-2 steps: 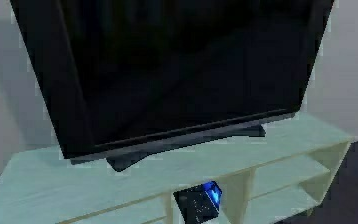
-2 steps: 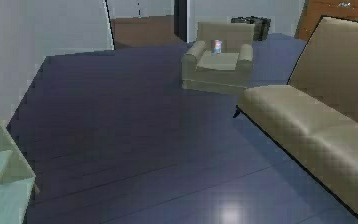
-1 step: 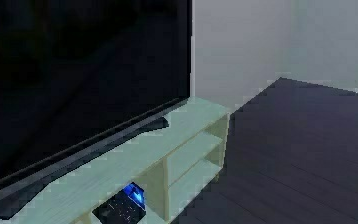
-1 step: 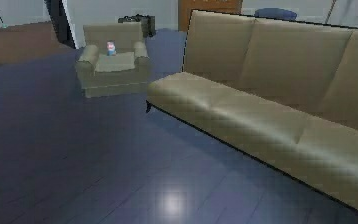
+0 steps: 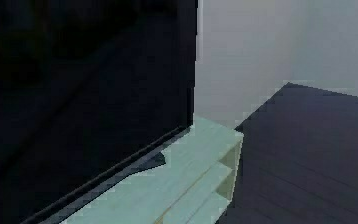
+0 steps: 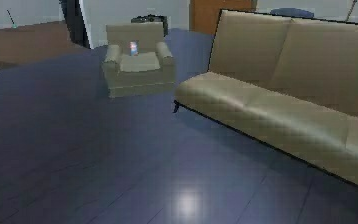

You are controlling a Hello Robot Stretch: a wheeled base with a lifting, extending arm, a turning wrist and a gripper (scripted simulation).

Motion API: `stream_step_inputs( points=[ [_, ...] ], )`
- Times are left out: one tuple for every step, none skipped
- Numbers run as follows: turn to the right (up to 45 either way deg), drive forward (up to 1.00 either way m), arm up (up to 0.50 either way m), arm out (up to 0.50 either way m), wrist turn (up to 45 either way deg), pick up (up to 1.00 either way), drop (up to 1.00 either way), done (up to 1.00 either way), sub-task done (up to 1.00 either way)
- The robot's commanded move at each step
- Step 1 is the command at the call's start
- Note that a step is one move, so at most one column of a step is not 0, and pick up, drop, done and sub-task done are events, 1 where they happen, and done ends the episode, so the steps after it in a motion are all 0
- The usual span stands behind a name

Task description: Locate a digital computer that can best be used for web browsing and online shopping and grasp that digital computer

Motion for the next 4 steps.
stream_step_inputs(
  points=[
    [-45.0,0.00,0.00,0.00,0.0,0.00,0.00,0.00,0.00],
    [-45.0,0.00,0.00,0.00,0.0,0.00,0.00,0.00,0.00],
    [-30.0,0.00,0.00,0.00,0.0,0.00,0.00,0.00,0.00],
    [0.0,0.00,0.26,0.00,0.0,0.00,0.00,0.00,0.00]
  ],
)
